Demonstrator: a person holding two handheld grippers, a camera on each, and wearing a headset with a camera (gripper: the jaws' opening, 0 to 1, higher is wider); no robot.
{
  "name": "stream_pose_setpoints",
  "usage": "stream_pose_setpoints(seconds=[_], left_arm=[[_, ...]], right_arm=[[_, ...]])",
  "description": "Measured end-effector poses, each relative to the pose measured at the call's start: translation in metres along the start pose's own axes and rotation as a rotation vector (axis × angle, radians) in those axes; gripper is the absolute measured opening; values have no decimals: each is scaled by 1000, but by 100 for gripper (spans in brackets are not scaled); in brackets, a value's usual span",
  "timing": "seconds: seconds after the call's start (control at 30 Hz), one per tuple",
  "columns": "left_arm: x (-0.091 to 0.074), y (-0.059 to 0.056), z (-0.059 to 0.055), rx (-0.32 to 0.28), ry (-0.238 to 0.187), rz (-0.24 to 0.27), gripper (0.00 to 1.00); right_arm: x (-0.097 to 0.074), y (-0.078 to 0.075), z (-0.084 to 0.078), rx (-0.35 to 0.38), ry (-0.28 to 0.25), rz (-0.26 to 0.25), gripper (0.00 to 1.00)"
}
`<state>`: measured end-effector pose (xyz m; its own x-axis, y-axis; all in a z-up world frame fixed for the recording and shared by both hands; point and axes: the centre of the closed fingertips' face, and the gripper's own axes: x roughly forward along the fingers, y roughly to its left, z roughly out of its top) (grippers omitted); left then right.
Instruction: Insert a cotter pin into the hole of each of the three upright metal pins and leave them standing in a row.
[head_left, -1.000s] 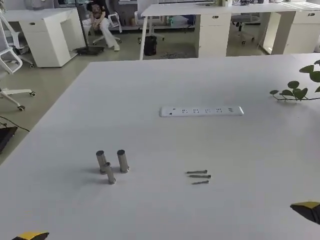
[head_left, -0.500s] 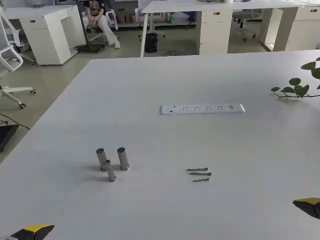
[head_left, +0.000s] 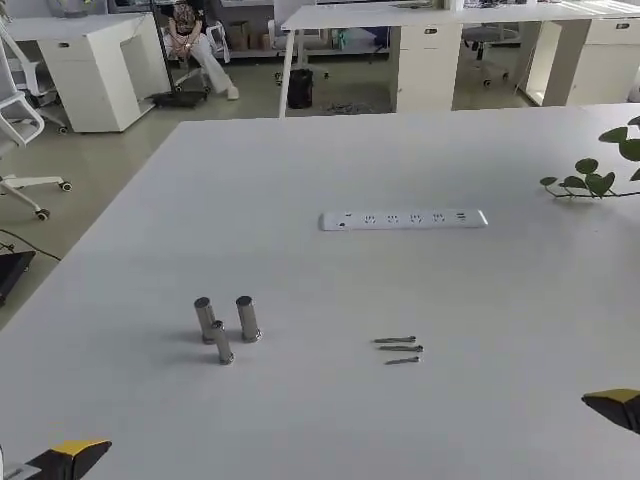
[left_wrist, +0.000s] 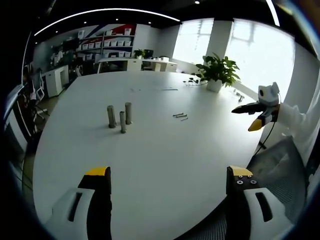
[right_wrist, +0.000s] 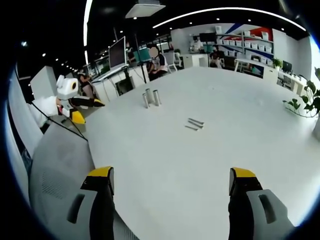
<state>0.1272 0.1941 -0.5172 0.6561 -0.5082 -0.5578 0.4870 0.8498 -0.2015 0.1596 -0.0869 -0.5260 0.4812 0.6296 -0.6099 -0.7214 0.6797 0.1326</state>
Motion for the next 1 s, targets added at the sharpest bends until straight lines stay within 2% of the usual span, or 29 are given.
stream_pose_setpoints(seconds=[0.2,0.47,0.57,0.63,0.7,0.83,1.0], left_arm=[[5,4,5,2,-21,-2,95],[16,15,12,31,-14,-14,89],[21,25,16,74,1,-10,83],[25,37,22,107,-9,23,75],[30,45,27,101,-18,28,68],[45,58,36,87,-41,20,64],[64,72,48,109,-60,33,51]], right_arm=[[-1,2,-2,-6,18,1,93],[0,-1,1,-10,25,-14,93],[0,-1,1,-14,30,-16,93],[1,-1,0,-10,33,-14,93],[2,-2,-1,-4,34,-20,93],[2,-4,-4,5,43,-28,93],[3,-3,-7,12,55,-30,92]])
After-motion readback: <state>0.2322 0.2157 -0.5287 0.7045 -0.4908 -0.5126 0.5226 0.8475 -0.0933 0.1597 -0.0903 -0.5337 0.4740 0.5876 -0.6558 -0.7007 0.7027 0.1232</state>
